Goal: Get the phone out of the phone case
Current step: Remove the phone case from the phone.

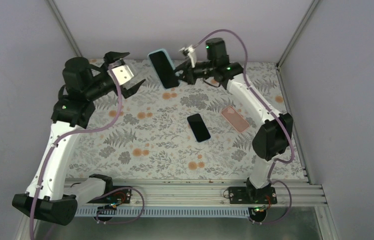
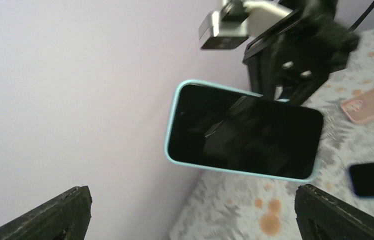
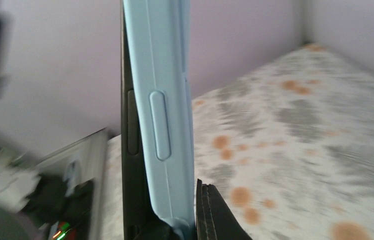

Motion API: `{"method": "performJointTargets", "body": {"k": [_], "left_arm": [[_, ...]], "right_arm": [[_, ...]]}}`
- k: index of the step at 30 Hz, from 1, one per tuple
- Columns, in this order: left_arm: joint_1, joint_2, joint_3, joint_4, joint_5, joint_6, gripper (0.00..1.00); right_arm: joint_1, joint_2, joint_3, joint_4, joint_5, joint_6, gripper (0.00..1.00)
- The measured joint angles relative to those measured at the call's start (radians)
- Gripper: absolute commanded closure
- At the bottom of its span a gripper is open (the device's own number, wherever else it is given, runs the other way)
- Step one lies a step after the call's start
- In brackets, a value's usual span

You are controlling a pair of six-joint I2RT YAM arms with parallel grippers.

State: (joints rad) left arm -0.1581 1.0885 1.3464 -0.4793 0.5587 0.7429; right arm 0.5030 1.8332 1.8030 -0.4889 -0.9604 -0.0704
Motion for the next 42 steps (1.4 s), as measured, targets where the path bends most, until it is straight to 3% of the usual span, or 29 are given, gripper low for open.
{"method": "performJointTargets", "body": {"k": [4,9,14,28,42], "left_arm": [[-0.143,0.023,-0.042,0.174,-0.128,0.008,0.00],[-0.317,0.177,-0.040,0.361,-0.315,0.049,0.00],[-0.387,0.314,-0.040,0.504,-0.412,0.054,0.00],[-0.404,0.493,-0.069,0.786,-0.624,0.023,0.00],[-0.364,0.454,-0.127,0.813,-0.606,-0.030,0.01]], "right_arm": [[-0.081,0.060,0.084,0.043,0.161,0.096,0.97],[-0.072,0.154,0.204,0.075,0.304,0.157,0.97],[-0.052,0.208,0.294,0.072,0.344,0.189,0.97],[-0.047,0.217,0.346,0.074,0.345,0.233,0.97],[-0.047,0.233,0.347,0.087,0.314,0.241,0.97]]}}
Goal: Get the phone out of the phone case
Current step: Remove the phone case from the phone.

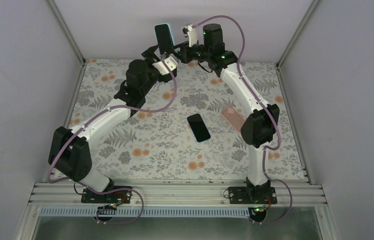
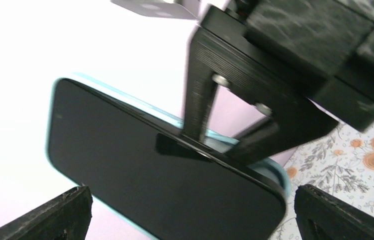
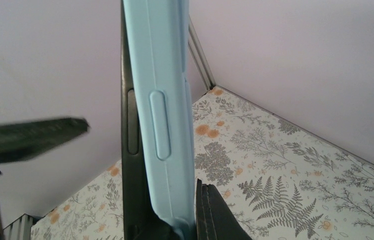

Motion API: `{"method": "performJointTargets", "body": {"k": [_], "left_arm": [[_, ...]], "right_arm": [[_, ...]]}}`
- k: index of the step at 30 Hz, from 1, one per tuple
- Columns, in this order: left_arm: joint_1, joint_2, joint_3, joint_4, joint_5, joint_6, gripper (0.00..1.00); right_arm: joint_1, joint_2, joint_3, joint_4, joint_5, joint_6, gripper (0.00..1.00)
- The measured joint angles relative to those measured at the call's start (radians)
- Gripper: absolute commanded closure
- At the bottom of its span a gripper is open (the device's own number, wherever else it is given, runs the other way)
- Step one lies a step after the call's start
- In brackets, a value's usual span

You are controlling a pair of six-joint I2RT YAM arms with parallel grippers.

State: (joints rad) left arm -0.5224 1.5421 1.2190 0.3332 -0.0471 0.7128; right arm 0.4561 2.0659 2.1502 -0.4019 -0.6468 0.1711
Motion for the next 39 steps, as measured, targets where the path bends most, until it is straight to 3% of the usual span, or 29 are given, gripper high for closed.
{"method": "performJointTargets", "body": {"k": [16,28,32,39], "left_arm": [[0.014,0.016,0.037,-0.023,0.027,-0.019,0.02],[0.002,0.077,0.092,-0.011,-0.072,-0.035,0.15],[-0.024,0.089,0.056,0.130,-0.193,0.032,0.15],[-0.033,0.097,-0.094,0.535,-0.309,0.251,0.16]], "right_arm": [[0.002,0.011,0.000,0.005,-0.007,0.000,0.97],[0.001,0.011,0.000,0.055,0.023,0.006,0.97],[0.002,0.011,-0.007,0.117,0.035,0.026,0.97],[0.029,0.000,-0.055,0.220,0.012,0.074,0.97]]}}
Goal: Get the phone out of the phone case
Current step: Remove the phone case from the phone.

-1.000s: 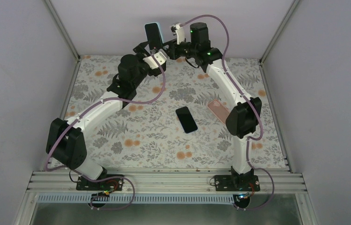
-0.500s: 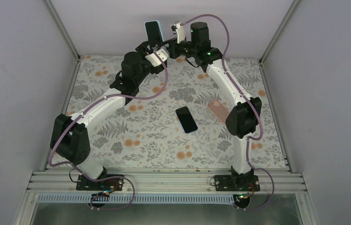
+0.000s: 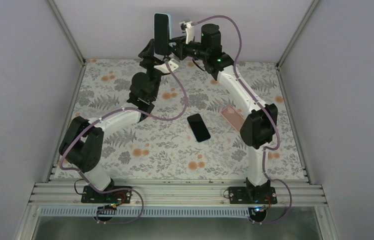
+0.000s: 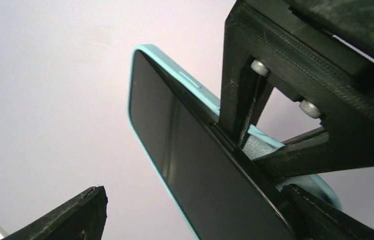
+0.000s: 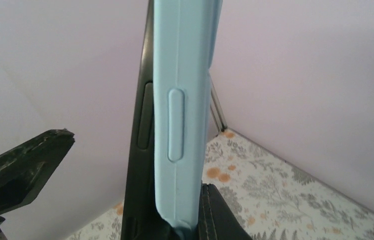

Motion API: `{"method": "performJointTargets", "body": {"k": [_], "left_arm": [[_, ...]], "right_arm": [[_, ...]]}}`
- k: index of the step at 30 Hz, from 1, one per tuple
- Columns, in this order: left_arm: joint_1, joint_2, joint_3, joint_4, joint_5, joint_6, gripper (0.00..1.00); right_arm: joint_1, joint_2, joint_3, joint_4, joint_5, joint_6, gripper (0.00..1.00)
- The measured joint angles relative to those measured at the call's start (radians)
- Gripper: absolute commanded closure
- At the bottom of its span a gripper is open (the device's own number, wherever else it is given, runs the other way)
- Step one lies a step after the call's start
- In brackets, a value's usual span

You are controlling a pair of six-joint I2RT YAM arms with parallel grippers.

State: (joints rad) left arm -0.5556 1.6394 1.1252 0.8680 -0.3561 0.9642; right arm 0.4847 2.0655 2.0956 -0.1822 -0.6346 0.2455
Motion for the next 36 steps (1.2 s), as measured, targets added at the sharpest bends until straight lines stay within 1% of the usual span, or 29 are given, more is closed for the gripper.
{"method": "performJointTargets", "body": {"k": [2,5,8,9,16,17,18,19,20,21,23,26,28,30,32,36], "left_arm": [[-0.002,0.029,-0.006,0.114,-0.006,0.060,0.16],[-0.003,0.073,-0.003,0.238,-0.007,0.118,0.20],[-0.003,0.117,0.019,0.314,-0.016,0.150,0.35],[-0.003,0.130,0.025,0.329,-0.017,0.158,0.38],[-0.015,0.223,0.081,0.502,-0.062,0.257,0.40],[-0.017,0.234,0.091,0.522,-0.075,0.267,0.41],[-0.018,0.241,0.099,0.539,-0.081,0.274,0.46],[-0.019,0.248,0.107,0.553,-0.084,0.277,0.56],[-0.021,0.253,0.115,0.567,-0.084,0.278,0.64],[-0.023,0.256,0.121,0.576,-0.084,0.275,0.69],[-0.026,0.256,0.122,0.597,-0.083,0.267,0.72],[-0.027,0.256,0.122,0.628,-0.074,0.254,0.82],[-0.027,0.256,0.122,0.632,-0.065,0.245,0.85],[-0.027,0.256,0.120,0.631,-0.060,0.236,0.96],[-0.027,0.251,0.112,0.627,-0.061,0.232,0.98],[-0.027,0.187,0.047,0.538,-0.062,0.213,0.98]], "right_arm": [[0.003,-0.009,-0.018,0.039,-0.001,0.012,0.97],[0.002,-0.021,-0.040,0.078,-0.003,0.025,0.97],[0.001,-0.023,-0.054,0.112,0.001,0.038,0.97],[0.001,-0.023,-0.056,0.119,0.001,0.041,0.97],[0.011,-0.023,-0.055,0.172,0.002,0.035,0.97],[0.013,-0.023,-0.053,0.179,0.003,0.029,0.97],[0.014,-0.023,-0.049,0.186,0.000,0.023,0.97],[0.014,-0.023,-0.044,0.186,-0.001,0.018,0.97],[0.014,-0.023,-0.037,0.185,-0.008,0.007,0.97],[0.014,-0.023,-0.028,0.185,-0.019,-0.006,0.97],[0.016,-0.023,-0.013,0.186,-0.047,-0.027,0.97],[0.025,-0.029,-0.001,0.187,-0.060,-0.065,0.97],[0.026,-0.031,0.003,0.183,-0.067,-0.091,0.97],[0.026,-0.034,0.003,0.177,-0.064,-0.109,0.97],[0.026,-0.042,-0.003,0.152,-0.045,-0.112,0.97],[0.031,-0.053,-0.016,0.084,-0.006,-0.130,0.97]]}}
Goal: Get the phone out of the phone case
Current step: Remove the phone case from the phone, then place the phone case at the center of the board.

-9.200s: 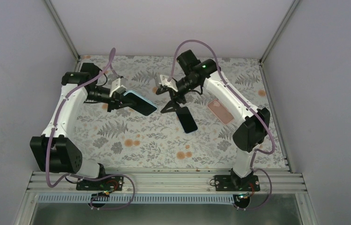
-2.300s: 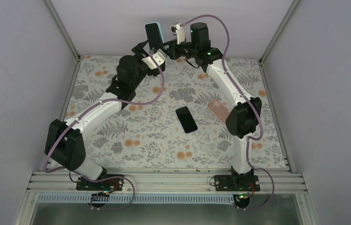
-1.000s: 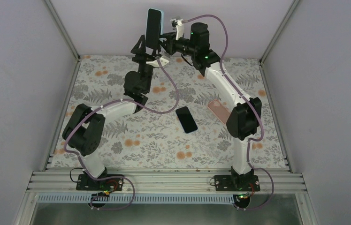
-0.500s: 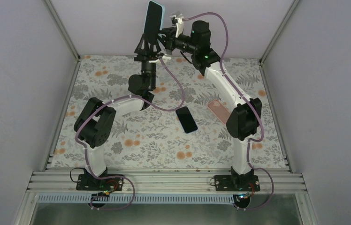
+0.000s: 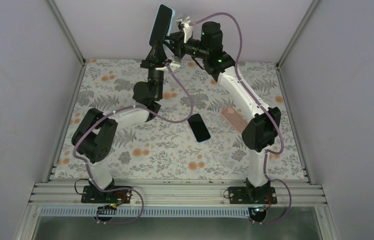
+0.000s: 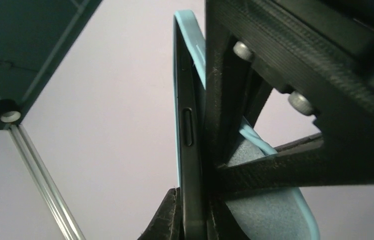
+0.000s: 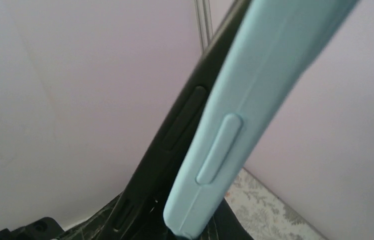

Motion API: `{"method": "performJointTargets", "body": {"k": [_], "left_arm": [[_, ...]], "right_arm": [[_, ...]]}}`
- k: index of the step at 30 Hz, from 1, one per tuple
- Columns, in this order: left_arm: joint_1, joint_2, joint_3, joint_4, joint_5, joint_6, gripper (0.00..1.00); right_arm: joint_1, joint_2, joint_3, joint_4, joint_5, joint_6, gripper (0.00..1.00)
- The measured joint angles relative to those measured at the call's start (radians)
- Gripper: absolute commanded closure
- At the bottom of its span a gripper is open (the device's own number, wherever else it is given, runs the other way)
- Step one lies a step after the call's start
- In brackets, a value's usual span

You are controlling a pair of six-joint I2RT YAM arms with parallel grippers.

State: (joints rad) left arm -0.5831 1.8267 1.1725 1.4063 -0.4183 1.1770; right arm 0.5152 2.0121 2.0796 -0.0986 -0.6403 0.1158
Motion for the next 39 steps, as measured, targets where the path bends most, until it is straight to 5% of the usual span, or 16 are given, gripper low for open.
{"method": "performJointTargets", "body": {"k": [11,21,29,34,39], "left_arm": [[0.020,-0.461,-0.368,-0.280,0.010,0.228,0.98],[0.098,-0.953,-0.717,-0.579,-0.053,0.284,0.98],[0.161,-0.846,-0.957,-0.789,-0.066,0.242,0.98],[0.159,-0.762,-0.986,-0.828,-0.063,0.203,0.97],[0.138,-0.789,-0.961,-1.040,0.013,0.093,0.85]], "right_arm": [[-0.038,0.034,0.167,-0.483,0.274,-0.274,0.97],[-0.333,0.010,-0.228,-0.790,0.286,-0.504,0.97],[-0.386,-0.032,-0.439,-0.866,0.201,-0.579,0.97],[-0.385,0.005,-0.448,-0.865,0.145,-0.587,0.97],[-0.385,0.068,-0.458,-0.869,0.127,-0.587,0.97]]}}
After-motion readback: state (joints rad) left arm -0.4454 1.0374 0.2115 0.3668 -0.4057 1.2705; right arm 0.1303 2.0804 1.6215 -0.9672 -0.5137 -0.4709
